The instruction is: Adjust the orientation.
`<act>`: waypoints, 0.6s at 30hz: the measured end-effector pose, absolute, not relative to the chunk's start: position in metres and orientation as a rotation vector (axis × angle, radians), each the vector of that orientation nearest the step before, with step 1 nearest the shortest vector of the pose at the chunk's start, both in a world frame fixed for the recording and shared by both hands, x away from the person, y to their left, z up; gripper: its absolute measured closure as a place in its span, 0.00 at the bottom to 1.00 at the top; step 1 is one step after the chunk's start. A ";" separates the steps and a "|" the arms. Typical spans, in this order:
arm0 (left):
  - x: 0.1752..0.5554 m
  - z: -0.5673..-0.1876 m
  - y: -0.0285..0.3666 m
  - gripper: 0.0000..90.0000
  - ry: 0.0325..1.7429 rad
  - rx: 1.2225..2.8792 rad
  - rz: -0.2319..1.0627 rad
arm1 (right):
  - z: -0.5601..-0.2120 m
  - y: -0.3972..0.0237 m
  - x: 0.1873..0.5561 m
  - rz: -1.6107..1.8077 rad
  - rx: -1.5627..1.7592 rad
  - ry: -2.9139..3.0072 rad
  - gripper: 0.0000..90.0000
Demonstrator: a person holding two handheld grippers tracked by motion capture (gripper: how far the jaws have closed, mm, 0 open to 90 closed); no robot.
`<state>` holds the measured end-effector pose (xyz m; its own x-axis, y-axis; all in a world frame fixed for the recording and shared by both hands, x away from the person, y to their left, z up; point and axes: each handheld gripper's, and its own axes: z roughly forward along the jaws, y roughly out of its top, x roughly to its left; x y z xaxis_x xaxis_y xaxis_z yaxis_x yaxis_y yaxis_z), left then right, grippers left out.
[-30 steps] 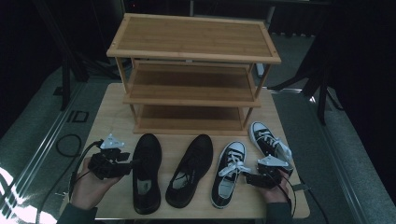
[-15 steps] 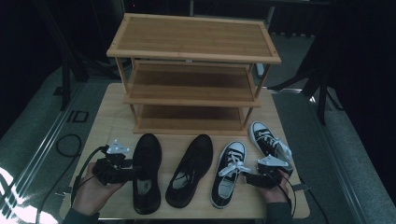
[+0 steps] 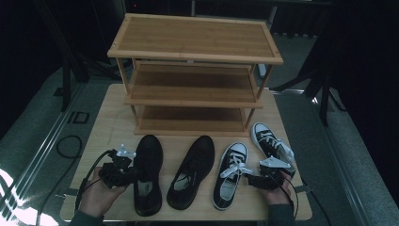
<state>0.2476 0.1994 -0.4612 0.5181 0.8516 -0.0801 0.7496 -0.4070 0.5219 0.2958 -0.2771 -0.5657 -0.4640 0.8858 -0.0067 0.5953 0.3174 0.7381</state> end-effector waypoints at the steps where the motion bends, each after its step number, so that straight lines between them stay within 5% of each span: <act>1: 0.247 -0.461 0.199 0.95 1.310 2.261 0.274 | -0.566 -0.277 0.296 0.955 1.314 2.177 0.27; 18: 0.278 -0.473 0.202 0.90 1.351 2.320 0.390 | -0.566 -0.277 0.296 0.957 1.313 2.177 0.27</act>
<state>0.2778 0.2023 -0.4734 0.4870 0.8730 0.0280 0.7534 -0.4360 0.4922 0.2959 -0.2770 -0.5657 -0.4643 0.8857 -0.0052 0.5949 0.3161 0.7390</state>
